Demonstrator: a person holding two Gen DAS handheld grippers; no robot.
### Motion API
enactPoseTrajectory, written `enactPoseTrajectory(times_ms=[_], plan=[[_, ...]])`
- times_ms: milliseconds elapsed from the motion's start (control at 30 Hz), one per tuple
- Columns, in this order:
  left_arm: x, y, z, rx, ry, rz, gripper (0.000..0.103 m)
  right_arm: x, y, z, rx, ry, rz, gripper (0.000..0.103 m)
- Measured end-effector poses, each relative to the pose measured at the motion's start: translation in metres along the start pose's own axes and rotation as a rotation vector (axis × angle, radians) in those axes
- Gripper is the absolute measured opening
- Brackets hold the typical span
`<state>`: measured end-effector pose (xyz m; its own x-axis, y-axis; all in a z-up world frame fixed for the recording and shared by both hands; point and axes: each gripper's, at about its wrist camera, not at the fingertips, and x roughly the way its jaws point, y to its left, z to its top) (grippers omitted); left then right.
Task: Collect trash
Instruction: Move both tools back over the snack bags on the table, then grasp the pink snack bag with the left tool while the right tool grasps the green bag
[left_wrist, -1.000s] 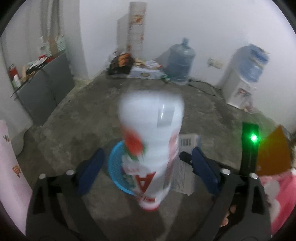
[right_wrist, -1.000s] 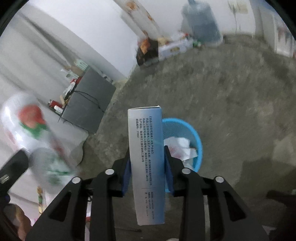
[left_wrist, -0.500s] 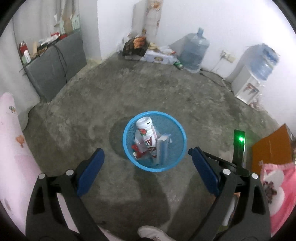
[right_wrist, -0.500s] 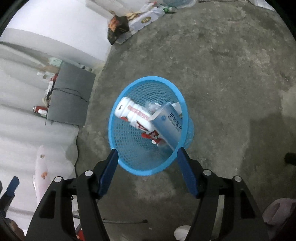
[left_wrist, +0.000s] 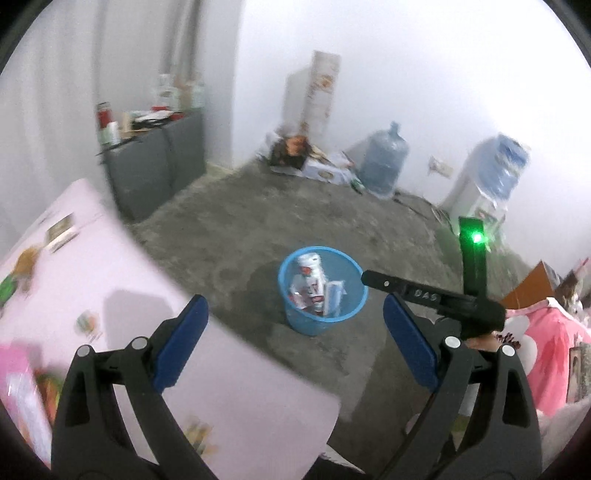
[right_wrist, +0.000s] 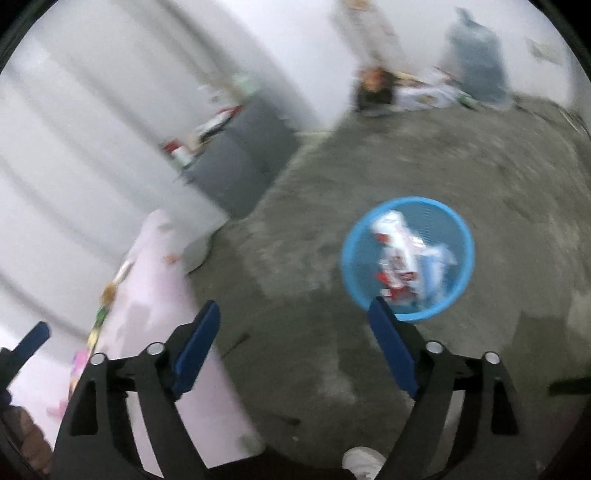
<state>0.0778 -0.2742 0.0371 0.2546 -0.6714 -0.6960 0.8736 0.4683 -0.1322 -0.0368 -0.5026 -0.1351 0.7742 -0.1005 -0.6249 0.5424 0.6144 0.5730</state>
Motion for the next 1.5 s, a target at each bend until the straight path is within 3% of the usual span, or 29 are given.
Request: enactPoseTrajectory(times_ms=[133,433,667,967,1067,1333,1500], plan=[[-0.049,0.026,-0.034,-0.081,-0.062,0.092,0.091,0.004,0.045,-0.019,-0.061,0.100,0.139,0.083],[-0.133,0.091,-0.119,-0.274,-0.098,0.287,0.091,0.033,0.120,-0.074,-0.144,0.330,0.304,0.083],[-0.170,0.125,-0.163,-0.377,-0.132,0.362,0.091,0.052,0.172,-0.111,-0.224,0.464,0.331,0.083],[-0.196,0.168,-0.193,-0.458,-0.170,0.450,0.091,0.071,0.215,-0.137,-0.274,0.534,0.324,0.083],[-0.189,0.180,-0.192,-0.438,-0.142,0.493,0.091,0.078,0.225,-0.140,-0.280,0.536,0.310,0.083],[-0.127,0.190,-0.160,-0.237,0.002,0.599,0.091,0.098,0.248,-0.139,-0.274,0.518,0.317,0.083],[-0.086,0.195,-0.163,-0.120,0.107,0.677,0.085,0.116,0.255,-0.141,-0.253,0.542,0.326,0.074]])
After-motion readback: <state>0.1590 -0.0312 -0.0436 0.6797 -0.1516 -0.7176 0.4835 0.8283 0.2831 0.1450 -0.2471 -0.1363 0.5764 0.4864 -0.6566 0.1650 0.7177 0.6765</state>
